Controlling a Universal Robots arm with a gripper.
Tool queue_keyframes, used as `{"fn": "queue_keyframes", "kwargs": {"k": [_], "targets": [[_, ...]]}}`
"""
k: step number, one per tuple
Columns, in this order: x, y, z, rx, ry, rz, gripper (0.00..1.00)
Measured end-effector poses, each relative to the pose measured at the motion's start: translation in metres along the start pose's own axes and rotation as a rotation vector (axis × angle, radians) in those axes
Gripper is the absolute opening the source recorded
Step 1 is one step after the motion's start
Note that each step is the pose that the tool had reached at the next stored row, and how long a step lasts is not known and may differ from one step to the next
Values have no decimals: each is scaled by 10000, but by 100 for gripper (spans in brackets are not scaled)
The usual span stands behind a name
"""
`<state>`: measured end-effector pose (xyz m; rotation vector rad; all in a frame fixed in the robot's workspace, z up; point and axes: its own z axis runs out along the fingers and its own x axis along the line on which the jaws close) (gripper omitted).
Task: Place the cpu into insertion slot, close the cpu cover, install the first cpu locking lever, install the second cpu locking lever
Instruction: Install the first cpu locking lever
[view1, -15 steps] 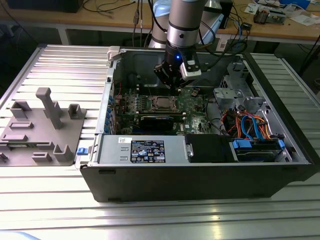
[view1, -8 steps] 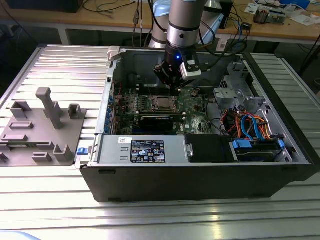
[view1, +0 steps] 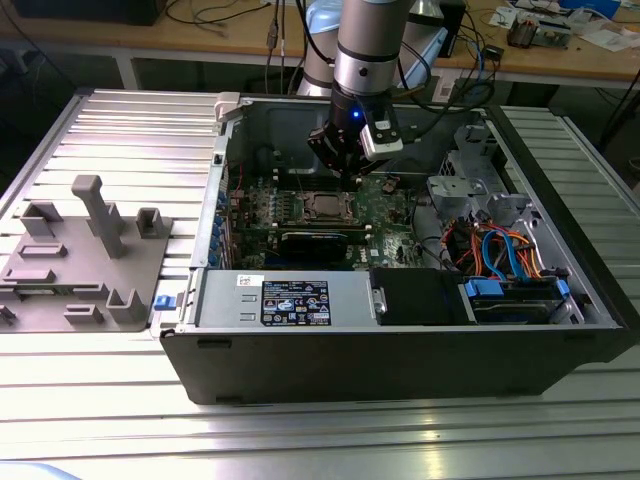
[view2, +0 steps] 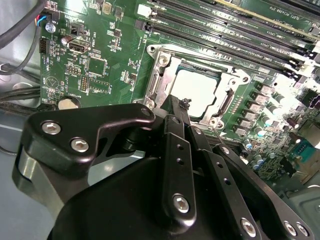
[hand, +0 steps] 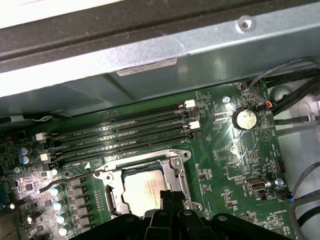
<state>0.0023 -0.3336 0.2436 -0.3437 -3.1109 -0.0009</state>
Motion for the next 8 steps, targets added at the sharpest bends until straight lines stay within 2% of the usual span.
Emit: {"fn": "queue_keyframes", "kwargs": {"k": [8], "targets": [[0, 0, 0, 1, 0, -57, 11]]}}
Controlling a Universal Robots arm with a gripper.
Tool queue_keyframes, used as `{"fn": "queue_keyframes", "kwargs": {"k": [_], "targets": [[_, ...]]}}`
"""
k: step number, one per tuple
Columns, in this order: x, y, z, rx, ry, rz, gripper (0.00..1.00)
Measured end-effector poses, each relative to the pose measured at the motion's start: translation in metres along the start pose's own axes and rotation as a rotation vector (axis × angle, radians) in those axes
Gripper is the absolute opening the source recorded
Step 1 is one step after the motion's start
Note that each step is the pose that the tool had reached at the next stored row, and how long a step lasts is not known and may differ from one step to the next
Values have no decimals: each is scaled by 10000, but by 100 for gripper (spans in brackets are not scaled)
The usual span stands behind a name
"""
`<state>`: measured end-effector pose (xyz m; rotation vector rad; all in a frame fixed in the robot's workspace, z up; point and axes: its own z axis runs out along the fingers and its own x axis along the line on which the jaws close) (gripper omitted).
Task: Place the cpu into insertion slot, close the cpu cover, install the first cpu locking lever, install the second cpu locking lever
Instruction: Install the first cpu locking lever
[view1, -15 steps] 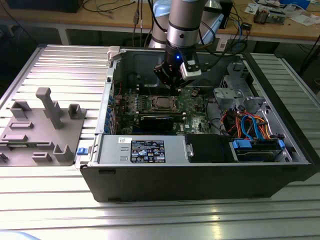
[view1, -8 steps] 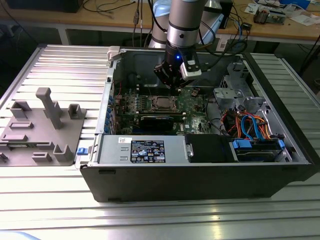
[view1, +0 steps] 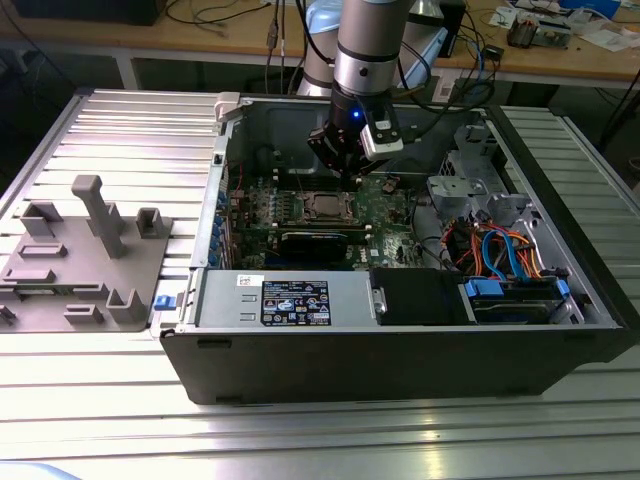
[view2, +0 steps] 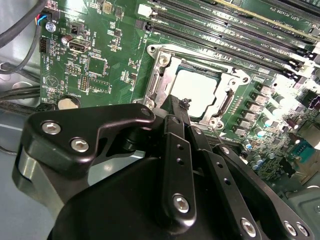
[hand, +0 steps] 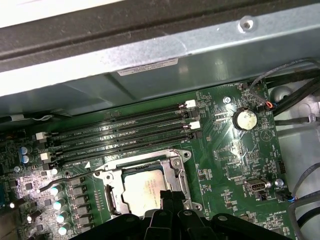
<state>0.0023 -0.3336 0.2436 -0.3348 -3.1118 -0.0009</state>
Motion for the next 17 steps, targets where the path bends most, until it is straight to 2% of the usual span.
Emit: {"fn": "queue_keyframes", "kwargs": {"k": [17], "targets": [[0, 0, 0, 1, 0, -96, 11]]}}
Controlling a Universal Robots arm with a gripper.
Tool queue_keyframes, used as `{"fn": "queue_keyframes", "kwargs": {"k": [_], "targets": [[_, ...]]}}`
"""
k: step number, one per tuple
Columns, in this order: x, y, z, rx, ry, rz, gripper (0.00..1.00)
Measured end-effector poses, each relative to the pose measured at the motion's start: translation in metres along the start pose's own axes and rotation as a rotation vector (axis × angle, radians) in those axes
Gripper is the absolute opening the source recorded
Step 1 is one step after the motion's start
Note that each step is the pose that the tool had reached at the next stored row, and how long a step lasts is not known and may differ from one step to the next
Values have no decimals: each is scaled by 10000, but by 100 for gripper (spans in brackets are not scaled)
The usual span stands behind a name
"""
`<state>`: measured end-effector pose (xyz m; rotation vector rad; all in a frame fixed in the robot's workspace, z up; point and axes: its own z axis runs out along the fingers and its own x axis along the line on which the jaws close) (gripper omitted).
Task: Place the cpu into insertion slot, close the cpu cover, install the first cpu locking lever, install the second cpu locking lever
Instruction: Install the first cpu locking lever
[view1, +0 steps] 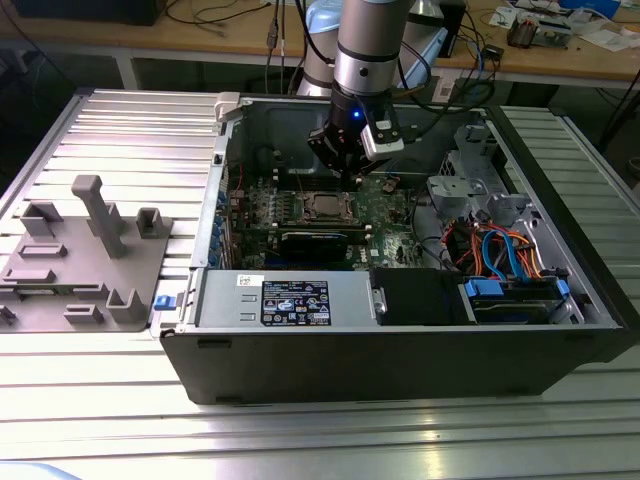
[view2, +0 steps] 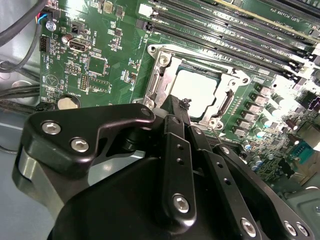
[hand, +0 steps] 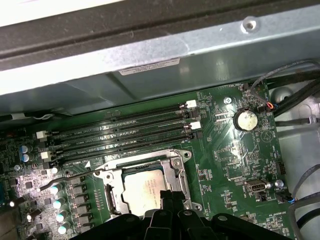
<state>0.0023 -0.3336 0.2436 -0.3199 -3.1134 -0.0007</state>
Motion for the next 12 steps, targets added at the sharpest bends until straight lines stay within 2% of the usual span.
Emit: {"fn": "queue_keyframes", "kwargs": {"k": [12], "targets": [[0, 0, 0, 1, -1, -105, 11]]}}
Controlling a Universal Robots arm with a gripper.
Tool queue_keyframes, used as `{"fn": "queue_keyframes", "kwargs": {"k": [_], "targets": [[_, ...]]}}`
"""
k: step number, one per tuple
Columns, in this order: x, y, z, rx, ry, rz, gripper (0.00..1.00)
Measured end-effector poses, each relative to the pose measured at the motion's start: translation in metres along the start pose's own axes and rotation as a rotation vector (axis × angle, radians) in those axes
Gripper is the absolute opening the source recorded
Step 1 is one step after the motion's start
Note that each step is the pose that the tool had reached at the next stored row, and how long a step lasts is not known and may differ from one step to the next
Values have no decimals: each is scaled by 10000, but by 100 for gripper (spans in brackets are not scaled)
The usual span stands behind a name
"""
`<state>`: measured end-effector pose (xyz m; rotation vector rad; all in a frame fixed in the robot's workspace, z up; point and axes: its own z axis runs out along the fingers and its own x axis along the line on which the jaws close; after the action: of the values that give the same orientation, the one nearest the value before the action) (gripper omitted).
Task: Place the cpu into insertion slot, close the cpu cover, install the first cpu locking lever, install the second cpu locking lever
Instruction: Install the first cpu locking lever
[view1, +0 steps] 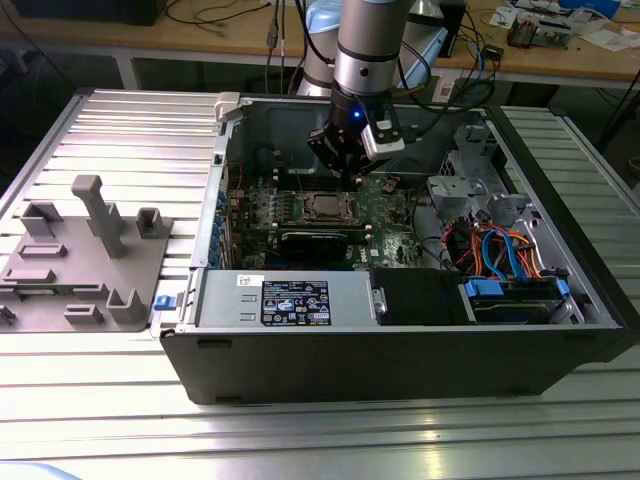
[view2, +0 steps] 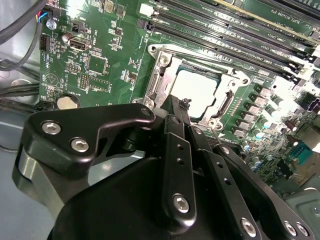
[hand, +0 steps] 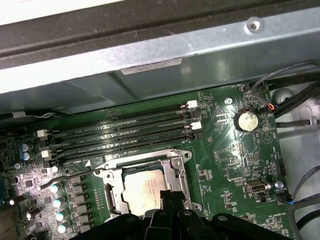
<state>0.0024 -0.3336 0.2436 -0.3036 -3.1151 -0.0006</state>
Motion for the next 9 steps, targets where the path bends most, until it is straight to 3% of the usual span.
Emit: {"fn": "queue_keyframes", "kwargs": {"k": [9], "targets": [[0, 0, 0, 1, 0, -81, 11]]}}
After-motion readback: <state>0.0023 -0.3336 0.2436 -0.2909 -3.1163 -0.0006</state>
